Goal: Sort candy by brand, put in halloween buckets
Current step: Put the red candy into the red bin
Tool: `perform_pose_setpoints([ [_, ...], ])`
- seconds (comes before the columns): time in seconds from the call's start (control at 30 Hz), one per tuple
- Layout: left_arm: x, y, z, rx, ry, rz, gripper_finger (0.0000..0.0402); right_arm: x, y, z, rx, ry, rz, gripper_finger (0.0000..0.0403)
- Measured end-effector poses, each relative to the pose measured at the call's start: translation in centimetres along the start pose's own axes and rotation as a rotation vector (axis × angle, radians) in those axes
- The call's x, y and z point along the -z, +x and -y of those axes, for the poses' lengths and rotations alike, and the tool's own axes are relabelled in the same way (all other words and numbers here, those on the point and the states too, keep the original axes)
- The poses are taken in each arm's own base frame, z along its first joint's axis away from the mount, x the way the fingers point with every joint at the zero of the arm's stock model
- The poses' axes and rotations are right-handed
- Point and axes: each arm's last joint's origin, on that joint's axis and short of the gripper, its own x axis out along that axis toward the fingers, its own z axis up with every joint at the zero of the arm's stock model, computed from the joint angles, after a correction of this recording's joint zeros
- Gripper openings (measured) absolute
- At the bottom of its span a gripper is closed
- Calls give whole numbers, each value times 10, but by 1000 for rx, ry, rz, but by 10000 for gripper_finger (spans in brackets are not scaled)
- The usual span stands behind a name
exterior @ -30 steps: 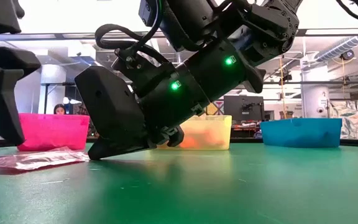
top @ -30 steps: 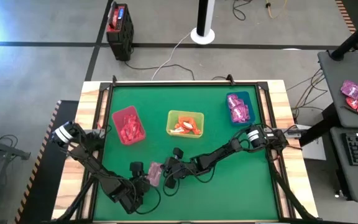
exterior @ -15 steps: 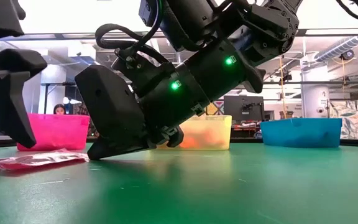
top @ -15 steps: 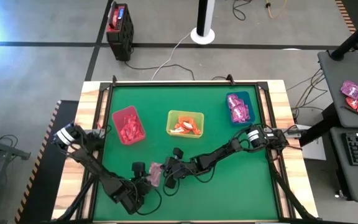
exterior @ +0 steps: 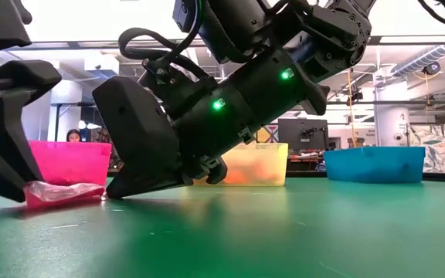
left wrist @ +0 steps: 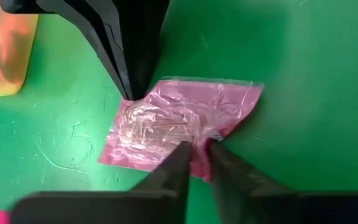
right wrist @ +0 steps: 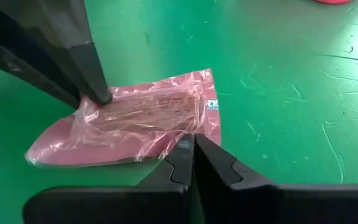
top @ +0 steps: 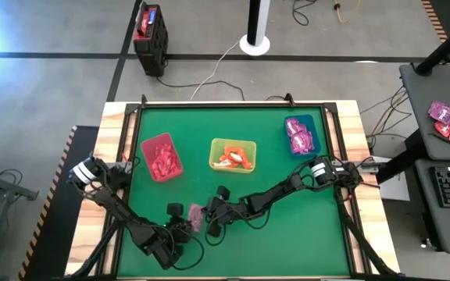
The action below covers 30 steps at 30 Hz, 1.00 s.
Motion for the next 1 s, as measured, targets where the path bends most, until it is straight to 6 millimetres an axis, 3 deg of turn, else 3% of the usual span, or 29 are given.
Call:
perform_pose_setpoints([
  [0.1, 0, 0, 0, 2, -2, -2, 8, 0, 0, 0, -1, 1, 2, 9],
  [0.33, -3, -6, -4, 1, -39, -2, 1, -8, -7, -2, -5, -22, -2, 9],
  [0.63, -13, -35, -29, -2, -145, 40, 0, -49, -50, -4, 15, -44, -46, 9],
  [0.87, -10, -73, -75, -92, -304, 65, 0, -81, -92, -4, 26, -54, -51, 9],
  [1.0, -1, -88, -111, -180, -397, 2, 0, -87, -108, -3, 82, -88, -29, 9],
])
